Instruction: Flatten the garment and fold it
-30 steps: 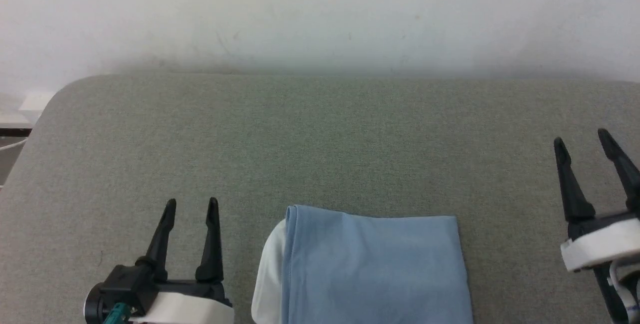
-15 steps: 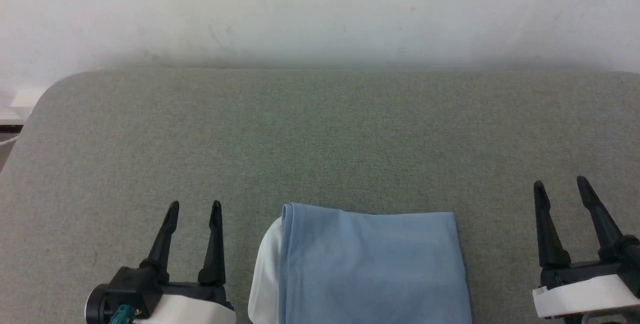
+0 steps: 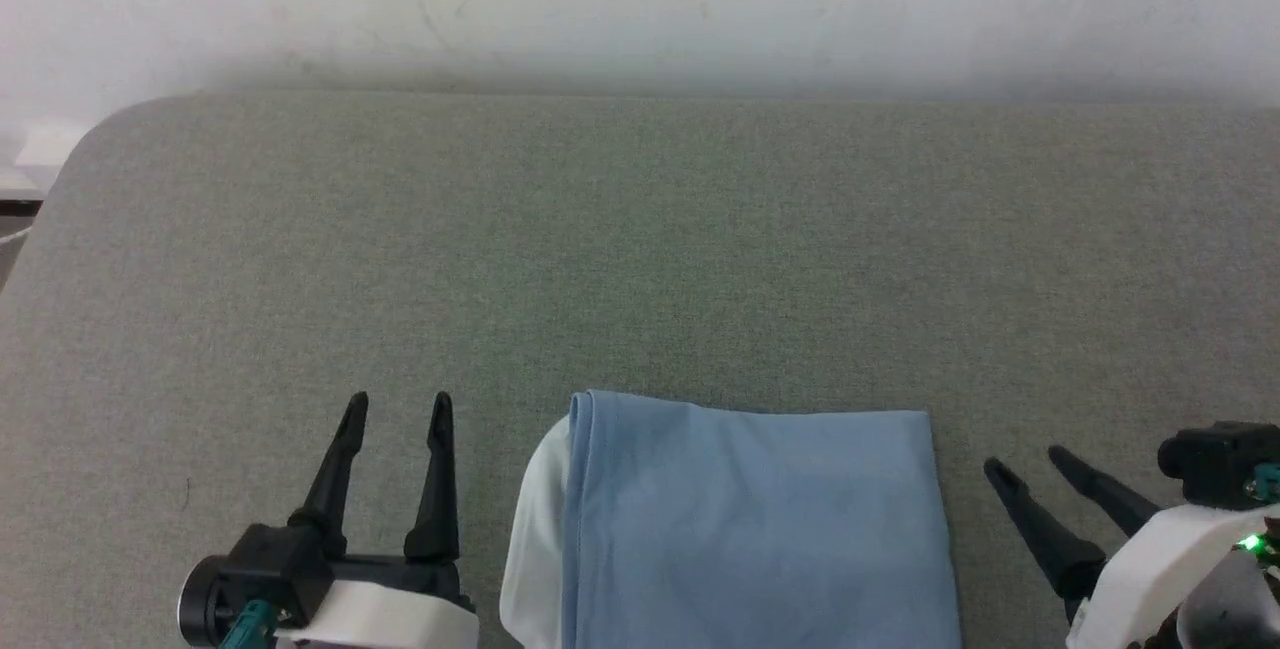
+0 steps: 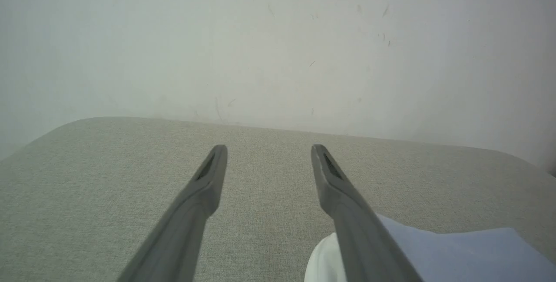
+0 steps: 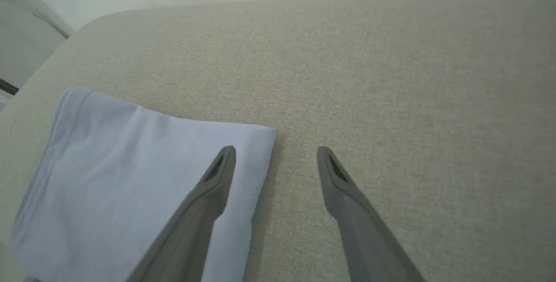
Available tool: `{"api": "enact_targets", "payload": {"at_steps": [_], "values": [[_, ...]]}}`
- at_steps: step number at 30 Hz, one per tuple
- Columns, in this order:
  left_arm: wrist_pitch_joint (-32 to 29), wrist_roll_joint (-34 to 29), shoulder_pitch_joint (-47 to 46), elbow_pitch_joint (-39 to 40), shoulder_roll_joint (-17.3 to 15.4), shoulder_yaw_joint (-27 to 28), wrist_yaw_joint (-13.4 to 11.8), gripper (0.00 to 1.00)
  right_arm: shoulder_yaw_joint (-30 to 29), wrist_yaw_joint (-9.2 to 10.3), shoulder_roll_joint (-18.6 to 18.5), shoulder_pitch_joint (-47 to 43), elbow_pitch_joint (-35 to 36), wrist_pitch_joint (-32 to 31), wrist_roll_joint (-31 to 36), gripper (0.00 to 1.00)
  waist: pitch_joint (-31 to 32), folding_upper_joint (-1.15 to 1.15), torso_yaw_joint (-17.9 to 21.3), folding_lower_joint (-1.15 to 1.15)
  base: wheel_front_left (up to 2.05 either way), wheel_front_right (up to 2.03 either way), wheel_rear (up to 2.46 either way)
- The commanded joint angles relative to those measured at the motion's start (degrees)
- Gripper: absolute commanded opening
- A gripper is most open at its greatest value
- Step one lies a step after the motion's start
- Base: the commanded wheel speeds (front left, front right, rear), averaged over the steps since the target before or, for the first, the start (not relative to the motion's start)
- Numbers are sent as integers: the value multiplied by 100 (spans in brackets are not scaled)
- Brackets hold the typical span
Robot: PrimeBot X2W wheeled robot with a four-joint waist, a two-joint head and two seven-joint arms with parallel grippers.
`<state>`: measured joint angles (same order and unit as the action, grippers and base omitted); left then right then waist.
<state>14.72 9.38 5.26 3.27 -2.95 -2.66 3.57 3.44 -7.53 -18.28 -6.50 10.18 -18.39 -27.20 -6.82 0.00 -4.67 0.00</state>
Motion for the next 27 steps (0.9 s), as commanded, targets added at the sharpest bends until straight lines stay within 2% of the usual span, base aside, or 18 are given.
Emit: {"api": "enact_targets", "payload": {"at_steps": [1,3,7,9,13,20,21,22,23,27], "values": [[28,-56,-124,-5,7,-13,43,100,-40,4,-40,-74,97,-598,-540,100,-153,0,-83,0,0,0,0],[28,-66,-172,-11,7,-27,45,100,-80,4,-125,-105,149,-1196,-902,100,-228,0,-134,0,0,0,0],[28,-72,-261,-23,7,-82,54,100,-204,4,3,-136,-7,-2174,-1521,100,-365,0,-237,0,0,0,0],[28,-75,-301,-31,7,-117,56,100,-248,4,93,-96,-100,-2457,-1686,100,-422,0,-291,0,0,0,0],[28,-80,-369,-45,7,-158,40,100,-217,4,271,49,-353,-2742,-1823,100,-517,0,-388,0,0,0,0],[28,-99,-452,-101,7,-201,37,100,265,4,376,394,-964,-2686,-1562,100,-613,0,-484,0,0,0,0],[28,-104,-464,-114,7,-207,36,100,346,4,375,435,-1054,-2654,-1522,87,-612,0,-491,0,0,0,0],[28,-105,-475,-126,7,-211,34,100,442,4,356,478,-1121,-2619,-1477,36,-608,0,-494,0,0,0,0],[28,-106,-484,-139,7,-213,32,100,530,4,331,525,-1175,-2542,-1431,0,-598,0,-493,0,0,0,0],[28,-93,-485,-173,7,-214,36,100,787,4,223,692,-1383,-2210,-1320,0,-478,0,-439,0,0,0,0]]}}
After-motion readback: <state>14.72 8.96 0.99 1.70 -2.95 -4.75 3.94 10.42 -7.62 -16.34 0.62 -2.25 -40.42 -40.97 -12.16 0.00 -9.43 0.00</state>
